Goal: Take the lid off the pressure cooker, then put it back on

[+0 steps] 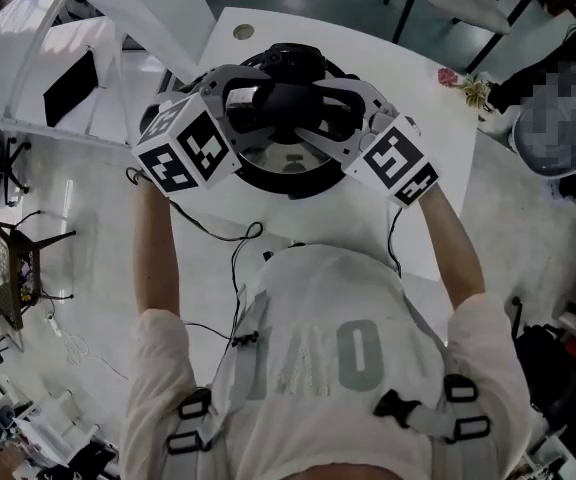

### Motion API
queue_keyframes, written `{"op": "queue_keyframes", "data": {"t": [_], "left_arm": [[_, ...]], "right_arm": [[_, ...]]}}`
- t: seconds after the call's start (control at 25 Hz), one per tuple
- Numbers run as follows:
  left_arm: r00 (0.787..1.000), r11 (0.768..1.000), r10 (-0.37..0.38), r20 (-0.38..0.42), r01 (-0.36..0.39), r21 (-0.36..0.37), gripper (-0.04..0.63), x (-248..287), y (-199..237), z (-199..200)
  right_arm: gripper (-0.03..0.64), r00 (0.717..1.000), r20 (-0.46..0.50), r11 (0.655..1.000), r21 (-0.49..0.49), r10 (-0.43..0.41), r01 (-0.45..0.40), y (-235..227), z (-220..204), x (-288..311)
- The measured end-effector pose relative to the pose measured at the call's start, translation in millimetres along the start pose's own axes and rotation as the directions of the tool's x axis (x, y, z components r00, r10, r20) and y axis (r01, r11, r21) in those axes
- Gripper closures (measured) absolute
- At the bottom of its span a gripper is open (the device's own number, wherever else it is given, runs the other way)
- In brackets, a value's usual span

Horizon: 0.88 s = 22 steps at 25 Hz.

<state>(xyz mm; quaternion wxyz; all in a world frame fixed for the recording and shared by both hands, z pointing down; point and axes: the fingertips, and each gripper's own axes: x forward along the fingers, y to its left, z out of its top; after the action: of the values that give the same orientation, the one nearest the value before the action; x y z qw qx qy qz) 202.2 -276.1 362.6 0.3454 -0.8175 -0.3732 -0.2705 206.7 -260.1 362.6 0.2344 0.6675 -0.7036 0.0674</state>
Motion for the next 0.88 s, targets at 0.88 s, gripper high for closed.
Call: {"op": "queue_keyframes", "data": {"t": [0.88], "left_arm": [[0.989, 0.984, -0.034, 0.146, 0.058, -0.17, 0.342, 3.2, 1.2, -9.2]], "right_arm": [[0.362, 0.997, -0.061, 0.998, -0.004, 0.055, -0.056, 0.0, -4.2, 9.6]]}}
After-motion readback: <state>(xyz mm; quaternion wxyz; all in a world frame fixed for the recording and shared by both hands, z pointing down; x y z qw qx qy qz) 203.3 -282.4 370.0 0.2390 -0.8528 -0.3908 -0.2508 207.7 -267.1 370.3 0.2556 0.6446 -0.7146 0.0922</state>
